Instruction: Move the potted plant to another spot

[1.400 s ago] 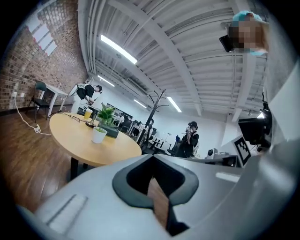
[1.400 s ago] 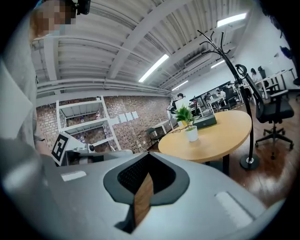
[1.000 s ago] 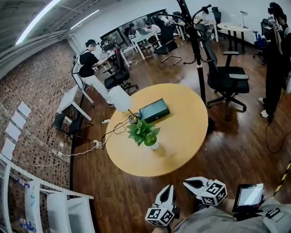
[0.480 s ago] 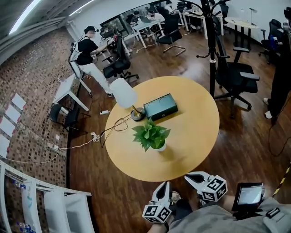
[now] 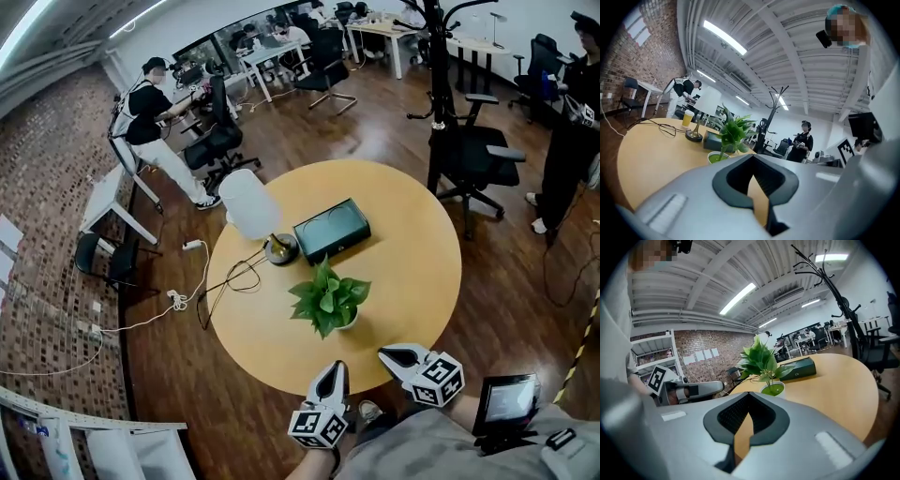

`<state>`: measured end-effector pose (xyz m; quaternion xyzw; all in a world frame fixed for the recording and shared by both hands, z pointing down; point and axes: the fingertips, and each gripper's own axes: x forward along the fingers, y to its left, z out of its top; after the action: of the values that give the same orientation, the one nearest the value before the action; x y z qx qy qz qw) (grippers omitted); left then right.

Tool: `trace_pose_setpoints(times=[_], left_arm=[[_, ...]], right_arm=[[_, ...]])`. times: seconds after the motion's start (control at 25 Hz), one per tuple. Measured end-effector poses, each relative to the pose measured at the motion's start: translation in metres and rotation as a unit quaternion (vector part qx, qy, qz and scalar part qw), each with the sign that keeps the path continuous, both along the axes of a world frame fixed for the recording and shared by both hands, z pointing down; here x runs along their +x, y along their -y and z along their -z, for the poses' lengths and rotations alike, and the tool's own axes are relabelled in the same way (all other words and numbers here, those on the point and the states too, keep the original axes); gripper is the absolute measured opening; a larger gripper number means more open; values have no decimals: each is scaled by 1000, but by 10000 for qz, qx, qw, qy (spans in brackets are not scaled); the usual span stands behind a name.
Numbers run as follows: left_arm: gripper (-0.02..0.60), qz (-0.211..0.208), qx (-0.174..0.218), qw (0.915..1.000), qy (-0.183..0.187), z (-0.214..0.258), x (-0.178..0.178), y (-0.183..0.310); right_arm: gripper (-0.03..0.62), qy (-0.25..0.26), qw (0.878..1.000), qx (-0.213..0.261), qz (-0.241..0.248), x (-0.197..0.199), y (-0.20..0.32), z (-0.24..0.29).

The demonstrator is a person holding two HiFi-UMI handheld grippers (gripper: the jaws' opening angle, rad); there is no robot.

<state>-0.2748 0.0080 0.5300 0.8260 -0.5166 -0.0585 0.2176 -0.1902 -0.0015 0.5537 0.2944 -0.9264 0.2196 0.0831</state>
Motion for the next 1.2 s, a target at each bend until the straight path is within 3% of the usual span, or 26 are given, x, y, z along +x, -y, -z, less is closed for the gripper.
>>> trace_pose_setpoints(times=[0.32,0.84,1.2], left_arm=[[-3,-90,-191,9998,33,-15,-8,28],[-4,386,-922,9943,382,-90,-14,61],[-3,652,-1263,9894,305,-136,-18,77]], right_arm=[[-8,-92,9999,-54,-94,-7,37,-8],[-9,-523,9974,-304,400,-2,95,-80],[-3,-742,9935,-488,711,-13,114,-136]])
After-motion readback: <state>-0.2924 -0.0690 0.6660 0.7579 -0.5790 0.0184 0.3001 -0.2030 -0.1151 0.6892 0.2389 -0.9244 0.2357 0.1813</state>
